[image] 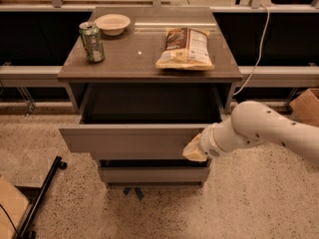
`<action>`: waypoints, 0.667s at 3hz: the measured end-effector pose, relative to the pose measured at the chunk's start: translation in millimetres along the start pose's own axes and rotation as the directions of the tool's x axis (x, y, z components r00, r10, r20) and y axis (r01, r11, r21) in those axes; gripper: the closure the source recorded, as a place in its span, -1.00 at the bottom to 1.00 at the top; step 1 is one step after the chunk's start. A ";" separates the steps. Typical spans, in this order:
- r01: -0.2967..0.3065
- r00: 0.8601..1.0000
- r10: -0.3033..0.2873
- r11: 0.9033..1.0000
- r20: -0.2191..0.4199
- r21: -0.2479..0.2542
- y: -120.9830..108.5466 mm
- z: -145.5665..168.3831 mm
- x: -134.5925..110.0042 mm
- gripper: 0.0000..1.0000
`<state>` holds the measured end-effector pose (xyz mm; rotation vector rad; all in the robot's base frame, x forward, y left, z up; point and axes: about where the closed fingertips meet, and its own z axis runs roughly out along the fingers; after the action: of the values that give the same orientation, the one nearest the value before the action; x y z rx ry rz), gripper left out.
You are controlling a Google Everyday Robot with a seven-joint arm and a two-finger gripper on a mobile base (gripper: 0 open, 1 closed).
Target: Close top drawer
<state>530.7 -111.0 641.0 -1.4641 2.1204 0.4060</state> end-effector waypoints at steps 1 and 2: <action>-0.005 0.999 0.004 1.000 0.045 0.012 -33.7 22.6 15.2 1.00; 0.011 0.998 -0.012 1.000 0.065 0.016 -54.8 32.4 18.8 1.00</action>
Offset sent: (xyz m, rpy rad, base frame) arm 0.1489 -0.0380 -0.0476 0.1047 -0.1327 0.0280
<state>584.5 -128.9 606.4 -1.4341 2.0585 0.4267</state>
